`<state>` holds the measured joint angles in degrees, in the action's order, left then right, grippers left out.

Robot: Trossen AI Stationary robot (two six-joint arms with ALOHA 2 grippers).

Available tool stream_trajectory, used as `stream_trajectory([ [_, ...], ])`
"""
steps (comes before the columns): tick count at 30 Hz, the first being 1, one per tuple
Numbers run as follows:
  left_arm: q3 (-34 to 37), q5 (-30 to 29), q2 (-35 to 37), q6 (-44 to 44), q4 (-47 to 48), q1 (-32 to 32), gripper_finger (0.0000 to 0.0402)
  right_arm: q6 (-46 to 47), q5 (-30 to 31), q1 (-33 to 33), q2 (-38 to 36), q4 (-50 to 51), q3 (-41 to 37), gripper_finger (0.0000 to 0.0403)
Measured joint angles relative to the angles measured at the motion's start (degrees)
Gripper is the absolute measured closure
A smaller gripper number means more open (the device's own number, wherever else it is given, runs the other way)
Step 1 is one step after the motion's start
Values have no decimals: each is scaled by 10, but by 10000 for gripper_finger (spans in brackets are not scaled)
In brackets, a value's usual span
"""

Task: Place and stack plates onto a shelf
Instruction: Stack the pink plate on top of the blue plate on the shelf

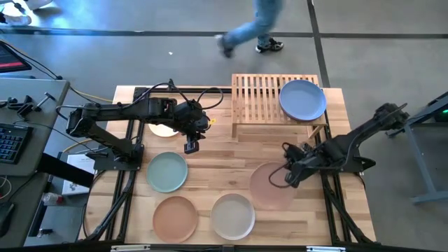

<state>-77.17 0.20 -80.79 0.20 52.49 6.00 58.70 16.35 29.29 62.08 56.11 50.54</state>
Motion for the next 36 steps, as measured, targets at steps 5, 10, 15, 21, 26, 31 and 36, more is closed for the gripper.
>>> stream_trajectory([
  [5, 0, 0, 0, 0, 7, 0, 309, 17, 16, -38, -7, 40, 43, 403],
  [10, 0, 0, 0, 23, 17, 0, 309, 14, 40, -80, -7, 115, 123, 403],
  [15, 0, 0, 0, 34, 21, 0, 309, 13, 61, -124, -7, 198, 215, 403],
  [21, 0, 0, 0, 35, 22, 0, 309, 13, 88, -183, -7, 289, 324, 403],
  [26, 0, 0, 0, 62, 22, 0, 309, -7, 92, -231, -11, 340, 386, 403],
  [31, 0, 0, 0, 70, 22, 0, 309, -43, 112, -270, -45, 340, 395, 403],
  [36, 0, 0, 0, 69, 24, 0, 309, -48, 130, -307, -90, 340, 382, 403],
])
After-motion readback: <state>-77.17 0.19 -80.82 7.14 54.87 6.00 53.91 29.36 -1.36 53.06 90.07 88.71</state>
